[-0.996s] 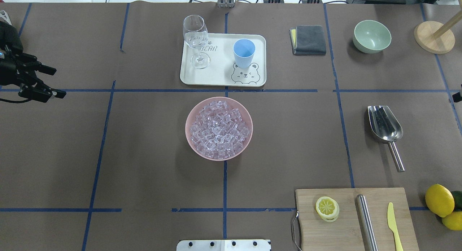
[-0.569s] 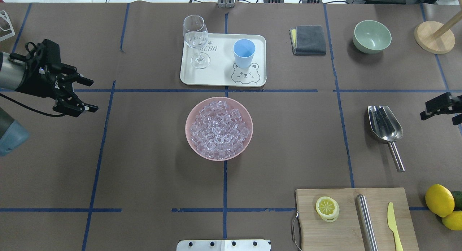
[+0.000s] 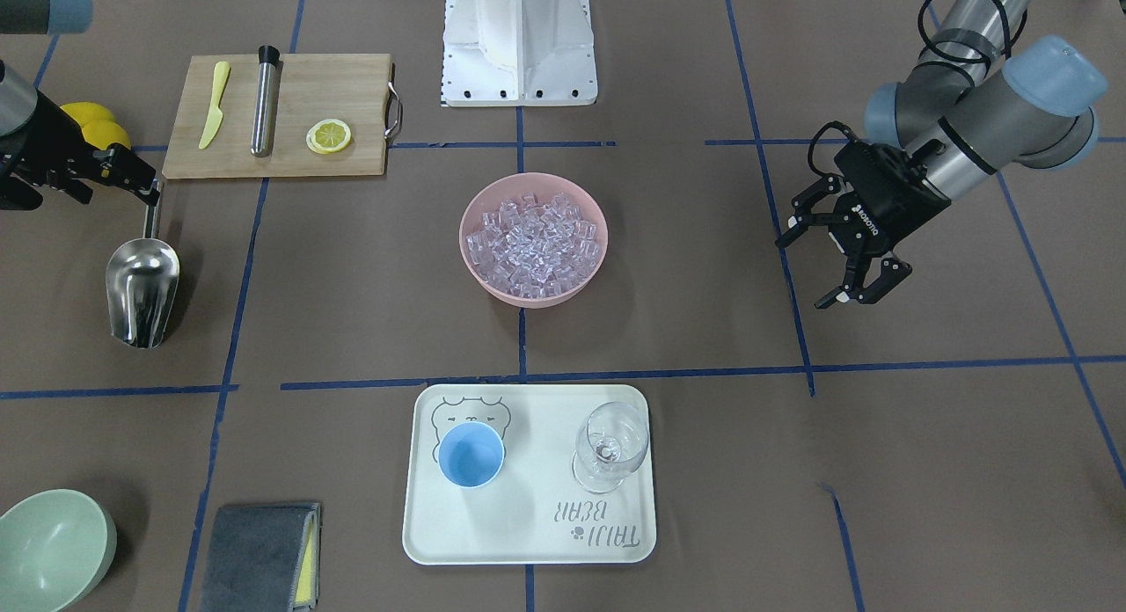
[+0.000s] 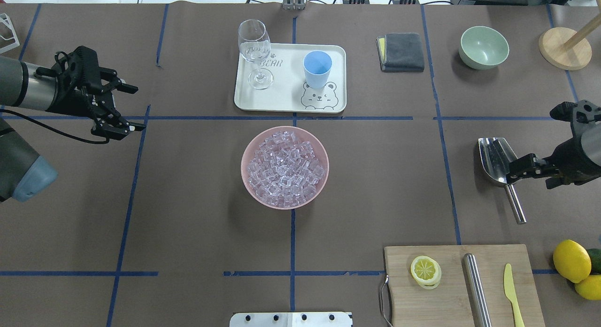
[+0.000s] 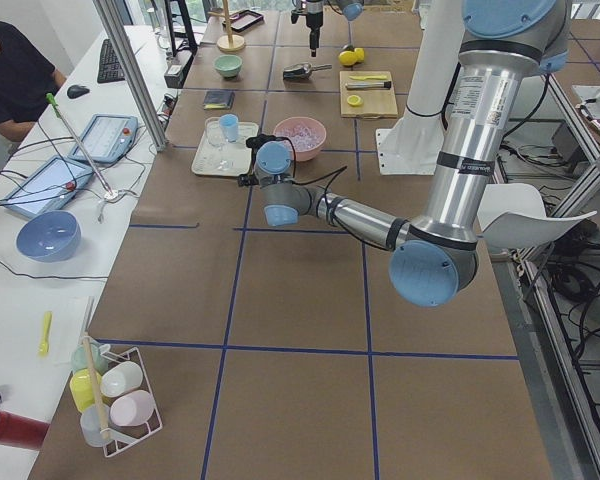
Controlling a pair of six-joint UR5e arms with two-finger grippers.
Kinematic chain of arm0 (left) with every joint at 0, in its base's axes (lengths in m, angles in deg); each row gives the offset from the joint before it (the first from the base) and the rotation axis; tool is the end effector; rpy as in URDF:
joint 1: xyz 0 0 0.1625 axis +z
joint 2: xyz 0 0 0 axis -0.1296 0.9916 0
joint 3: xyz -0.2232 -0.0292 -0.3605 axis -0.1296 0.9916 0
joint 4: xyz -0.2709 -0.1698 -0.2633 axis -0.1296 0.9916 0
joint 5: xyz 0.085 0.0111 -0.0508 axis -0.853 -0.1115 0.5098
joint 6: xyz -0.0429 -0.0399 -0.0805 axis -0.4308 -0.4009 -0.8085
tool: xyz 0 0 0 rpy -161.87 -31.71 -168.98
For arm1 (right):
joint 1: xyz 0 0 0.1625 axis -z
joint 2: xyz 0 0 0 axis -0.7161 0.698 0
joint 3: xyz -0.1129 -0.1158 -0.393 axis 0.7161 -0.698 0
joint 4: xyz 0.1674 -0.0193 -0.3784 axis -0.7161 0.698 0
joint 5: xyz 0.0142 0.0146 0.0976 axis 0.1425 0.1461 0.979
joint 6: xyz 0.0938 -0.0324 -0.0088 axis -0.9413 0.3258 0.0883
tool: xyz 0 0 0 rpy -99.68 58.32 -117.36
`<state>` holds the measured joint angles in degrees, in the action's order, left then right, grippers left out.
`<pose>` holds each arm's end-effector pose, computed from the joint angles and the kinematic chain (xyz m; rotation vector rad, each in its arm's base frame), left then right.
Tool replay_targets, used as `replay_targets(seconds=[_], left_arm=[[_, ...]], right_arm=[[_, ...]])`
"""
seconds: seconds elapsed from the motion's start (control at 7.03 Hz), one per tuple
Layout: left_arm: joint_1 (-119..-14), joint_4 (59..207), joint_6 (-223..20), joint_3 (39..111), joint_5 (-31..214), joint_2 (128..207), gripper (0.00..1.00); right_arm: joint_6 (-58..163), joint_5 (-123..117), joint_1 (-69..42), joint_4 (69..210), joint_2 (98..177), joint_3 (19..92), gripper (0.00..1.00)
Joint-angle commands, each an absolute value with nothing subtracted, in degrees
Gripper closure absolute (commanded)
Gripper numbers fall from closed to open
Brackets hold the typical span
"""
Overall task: Put ice in cup with scoop
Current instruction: 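Grasp the metal scoop handle with the right gripper while the left arm approaches the bowl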
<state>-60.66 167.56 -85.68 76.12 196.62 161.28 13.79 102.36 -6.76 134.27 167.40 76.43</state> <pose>0.2869 -0.5073 0.3965 1.0870 0.9429 0.9678 -0.2074 -0.3884 0.4963 -0.0862 -0.8448 0.1048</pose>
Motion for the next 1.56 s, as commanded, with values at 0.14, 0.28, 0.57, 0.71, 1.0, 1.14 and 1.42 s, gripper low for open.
replay_targets(seconds=[0.14, 0.28, 0.57, 0.71, 1.0, 1.14, 1.42], left_arm=[[-59.7, 167.6, -85.7, 76.2, 195.7, 161.6, 0.0], [-59.7, 167.9, -85.6, 76.3, 195.6, 160.9, 0.0], [-59.7, 168.1, -85.8, 77.1, 195.6, 160.8, 0.0], [-59.7, 168.2, -86.0, 77.1, 195.6, 160.8, 0.0], [-59.7, 168.2, -86.3, 77.1, 196.2, 160.8, 0.0], [-59.7, 168.2, -86.4, 76.9, 196.4, 160.8, 0.0], [-59.7, 168.3, -86.4, 76.8, 196.5, 160.8, 0.0]], right_arm=[[13.4, 101.2, -4.0, 133.7, 167.2, 72.5, 0.0], [13.3, 100.7, -2.7, 133.7, 166.8, 72.2, 0.0], [13.3, 99.7, -0.8, 133.7, 166.2, 71.2, 0.0], [13.3, 99.6, -0.1, 133.7, 166.2, 70.4, 0.0], [13.3, 99.6, 0.5, 133.7, 166.0, 70.0, 0.15], [13.3, 99.7, 0.5, 133.7, 166.0, 69.7, 0.16], [13.3, 99.9, 0.6, 133.7, 166.0, 69.6, 0.42]])
